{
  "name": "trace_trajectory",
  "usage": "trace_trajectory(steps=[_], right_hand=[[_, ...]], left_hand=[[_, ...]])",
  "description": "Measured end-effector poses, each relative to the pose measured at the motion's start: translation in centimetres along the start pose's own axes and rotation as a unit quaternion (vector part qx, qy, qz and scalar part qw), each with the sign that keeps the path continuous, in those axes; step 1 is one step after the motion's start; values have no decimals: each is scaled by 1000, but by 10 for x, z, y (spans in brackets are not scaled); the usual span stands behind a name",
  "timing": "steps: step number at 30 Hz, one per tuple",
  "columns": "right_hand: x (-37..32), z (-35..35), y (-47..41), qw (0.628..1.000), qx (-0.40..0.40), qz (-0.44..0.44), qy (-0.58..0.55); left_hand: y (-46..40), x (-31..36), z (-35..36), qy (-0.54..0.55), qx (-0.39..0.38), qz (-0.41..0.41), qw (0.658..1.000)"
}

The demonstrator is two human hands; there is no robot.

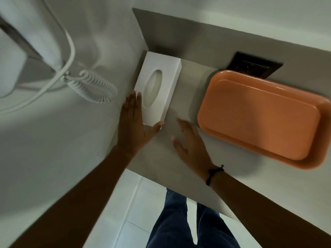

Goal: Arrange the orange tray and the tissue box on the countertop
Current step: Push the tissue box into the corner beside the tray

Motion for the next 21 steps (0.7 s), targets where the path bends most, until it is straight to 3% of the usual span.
trace_trajectory(steps=[4, 7, 10, 21], right_hand=[[-12, 0, -79, 957, 145, 201, -148], [-6, 9, -106, 940, 106, 277, -167], [-5, 13, -110, 936, 78, 295, -175], [-15, 19, -142, 934, 97, 294, -177]], left_hand=[[38, 7, 6, 34, 17, -60, 998], [42, 17, 10, 31, 56, -38, 997], [41, 15, 13, 46, 50, -54, 996], [6, -2, 17, 73, 6, -72, 995]])
Point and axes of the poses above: each hand's wrist, its own y-axis away from the middle knuckle, its own z-axis out of the palm, x = y × z, the point moved 9 cm from there along -y, towards the middle knuckle, and after that the axes turned 6 degrees about x, right-handed, at the moved point
